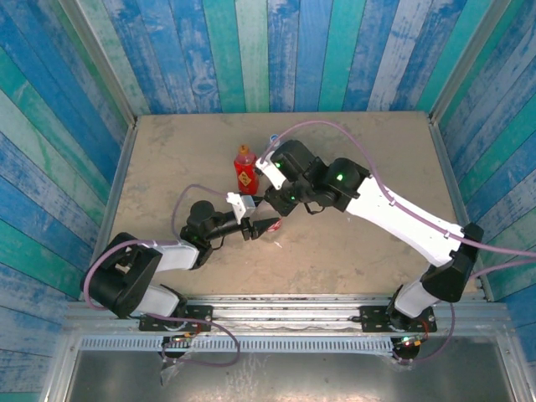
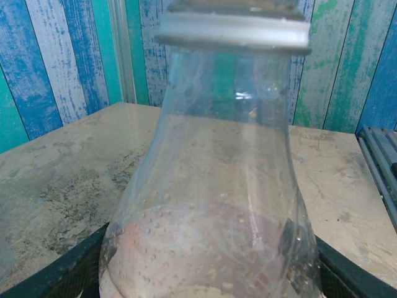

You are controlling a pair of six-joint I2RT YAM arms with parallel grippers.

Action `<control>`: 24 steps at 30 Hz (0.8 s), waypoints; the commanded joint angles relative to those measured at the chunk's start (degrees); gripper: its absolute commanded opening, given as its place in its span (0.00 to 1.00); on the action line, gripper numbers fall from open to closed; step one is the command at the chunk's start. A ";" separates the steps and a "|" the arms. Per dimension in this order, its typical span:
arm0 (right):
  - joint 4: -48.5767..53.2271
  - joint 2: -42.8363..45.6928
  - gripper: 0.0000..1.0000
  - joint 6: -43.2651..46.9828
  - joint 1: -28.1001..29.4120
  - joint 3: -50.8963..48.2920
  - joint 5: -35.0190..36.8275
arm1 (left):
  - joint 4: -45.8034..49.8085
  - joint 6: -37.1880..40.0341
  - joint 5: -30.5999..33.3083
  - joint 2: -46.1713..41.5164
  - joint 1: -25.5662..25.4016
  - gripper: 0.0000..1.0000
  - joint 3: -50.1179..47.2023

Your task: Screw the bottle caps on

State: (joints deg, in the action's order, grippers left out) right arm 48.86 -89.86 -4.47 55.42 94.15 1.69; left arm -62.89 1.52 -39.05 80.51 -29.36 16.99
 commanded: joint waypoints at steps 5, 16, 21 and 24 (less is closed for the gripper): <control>-0.99 1.20 0.24 -2.97 0.38 -8.10 -4.27 | 3.57 -2.02 1.71 1.56 -0.14 0.67 1.32; 1.35 -2.32 0.24 -4.80 -0.96 -5.09 -5.00 | 4.06 -1.34 1.46 1.30 -0.19 0.68 1.36; 2.44 -2.85 0.24 -6.22 -1.26 -3.27 -5.95 | 3.66 -1.43 1.45 1.36 -0.17 0.68 1.20; 3.53 -2.85 0.26 -6.06 -1.28 -2.93 -5.81 | 3.91 -1.34 1.56 1.29 -0.17 0.68 1.11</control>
State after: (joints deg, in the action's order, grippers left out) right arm 44.16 -90.02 -9.21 53.54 92.27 -0.10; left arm -62.06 -0.19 -37.58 80.55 -28.99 17.41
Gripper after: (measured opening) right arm 0.303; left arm 0.682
